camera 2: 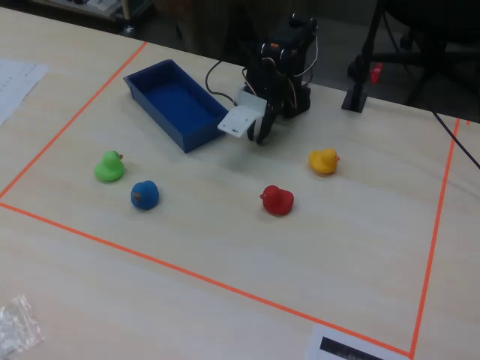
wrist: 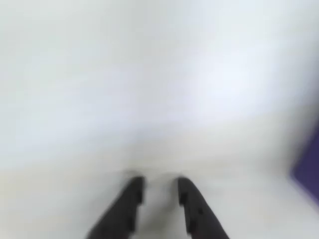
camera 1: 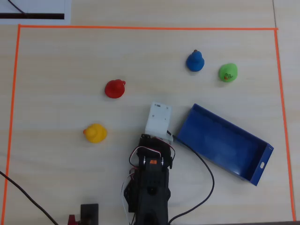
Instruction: Grasp blue duck and put it into box.
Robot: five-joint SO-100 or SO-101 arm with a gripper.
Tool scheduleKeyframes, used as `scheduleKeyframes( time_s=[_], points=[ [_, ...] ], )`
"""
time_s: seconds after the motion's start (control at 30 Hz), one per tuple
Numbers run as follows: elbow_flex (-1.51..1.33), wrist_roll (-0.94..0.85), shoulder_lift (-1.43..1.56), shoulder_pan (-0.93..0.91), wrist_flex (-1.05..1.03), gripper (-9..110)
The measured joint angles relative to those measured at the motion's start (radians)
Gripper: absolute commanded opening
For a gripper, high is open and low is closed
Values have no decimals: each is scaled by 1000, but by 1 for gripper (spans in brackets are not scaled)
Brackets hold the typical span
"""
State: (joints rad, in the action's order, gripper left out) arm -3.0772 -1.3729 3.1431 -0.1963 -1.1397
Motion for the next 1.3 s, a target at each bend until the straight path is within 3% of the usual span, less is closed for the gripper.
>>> scheduleKeyframes(
  time_s=[0.33, 0.73, 1.3],
  points=[
    [397, -109, -620, -279, 785, 34],
    [552, -167, -1117, -298, 1511, 39],
    [908, -195, -1689, -278, 1637, 38]
  ],
)
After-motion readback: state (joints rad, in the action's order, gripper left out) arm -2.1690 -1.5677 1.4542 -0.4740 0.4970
